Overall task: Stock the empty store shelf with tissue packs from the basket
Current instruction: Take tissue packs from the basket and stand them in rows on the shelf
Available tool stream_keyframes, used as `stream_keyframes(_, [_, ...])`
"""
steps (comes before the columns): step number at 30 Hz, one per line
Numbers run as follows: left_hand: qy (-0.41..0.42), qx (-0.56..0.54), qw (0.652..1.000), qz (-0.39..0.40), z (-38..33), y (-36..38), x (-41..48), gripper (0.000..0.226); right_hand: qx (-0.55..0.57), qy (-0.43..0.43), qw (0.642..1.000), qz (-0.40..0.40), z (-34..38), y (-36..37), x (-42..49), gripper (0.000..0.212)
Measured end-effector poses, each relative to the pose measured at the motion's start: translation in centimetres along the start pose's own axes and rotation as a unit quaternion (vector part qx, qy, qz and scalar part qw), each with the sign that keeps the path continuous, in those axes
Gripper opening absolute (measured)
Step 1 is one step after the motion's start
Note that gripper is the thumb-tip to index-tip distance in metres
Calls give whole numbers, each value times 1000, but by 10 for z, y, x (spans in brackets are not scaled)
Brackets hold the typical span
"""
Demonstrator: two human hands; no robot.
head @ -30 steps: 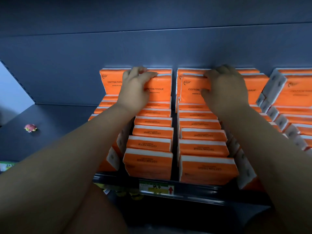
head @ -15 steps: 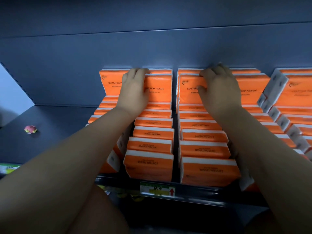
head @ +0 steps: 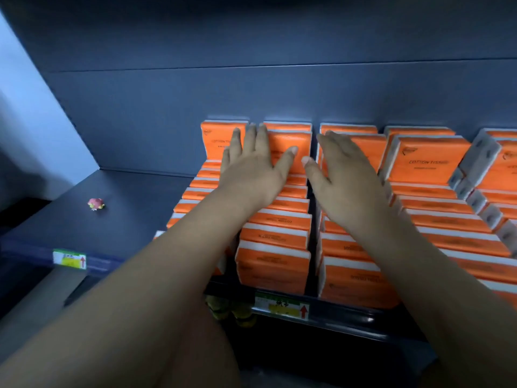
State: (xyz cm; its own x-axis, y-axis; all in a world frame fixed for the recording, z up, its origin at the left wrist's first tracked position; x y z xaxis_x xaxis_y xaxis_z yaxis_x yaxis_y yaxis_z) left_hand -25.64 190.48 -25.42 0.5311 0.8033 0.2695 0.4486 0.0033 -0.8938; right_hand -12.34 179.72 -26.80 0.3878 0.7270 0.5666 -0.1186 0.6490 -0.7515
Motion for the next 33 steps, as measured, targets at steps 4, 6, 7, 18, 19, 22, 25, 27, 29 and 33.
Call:
stream_keyframes(4, [10, 44, 994, -100, 10, -28, -37, 82, 64, -10, 998, 15, 36, 1, -16, 65])
stream_keyframes(6, [7, 64, 984, -166, 26, -43, -69, 80, 79, -20, 997, 19, 59, -1, -27, 66])
stream_keyframes(7, [1, 73, 978, -193, 37, -51, -88, 79, 79, -24, 996, 26, 73, -3, -34, 70])
stream_keyframes(18, [-269, 174, 924, -208, 204, -113, -331, 77, 160, -216, 948, 170, 296, 47, -181, 79])
stream_keyframes(19, [-285, 176, 921, -197, 215, -112, -348, 77, 156, -212, 946, 190, 312, 56, -195, 82])
stream_keyframes(22, [-335, 168, 910, -179, 244, -102, -390, 79, 121, -225, 930, 264, 347, 82, -228, 87])
stream_keyframes(25, [-383, 144, 901, -141, 270, -83, -415, 82, 104, -246, 907, 326, 367, 103, -241, 77])
stream_keyframes(27, [-402, 141, 898, -113, 284, -67, -423, 83, 95, -250, 896, 354, 372, 121, -247, 72])
stream_keyframes(29, [-413, 137, 895, -96, 295, -51, -426, 82, 75, -252, 884, 387, 374, 143, -254, 70])
stream_keyframes(33, [-454, 85, 885, -51, 323, -15, -435, 73, 20, -248, 840, 482, 376, 190, -271, 64])
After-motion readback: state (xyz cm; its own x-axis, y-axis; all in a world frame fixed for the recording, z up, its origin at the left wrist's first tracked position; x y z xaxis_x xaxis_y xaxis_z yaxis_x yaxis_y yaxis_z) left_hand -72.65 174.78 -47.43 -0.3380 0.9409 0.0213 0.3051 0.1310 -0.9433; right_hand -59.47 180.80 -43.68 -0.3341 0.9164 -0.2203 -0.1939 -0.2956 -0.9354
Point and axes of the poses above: each hand's wrist, its own x-axis towards the middle knuckle, its own y-axis out of the palm, z = x × y, the point moved 2 cm from there along x, towards the middle knuckle, and after that the axes turned 1 degree about -z, right-handed, at the moved point
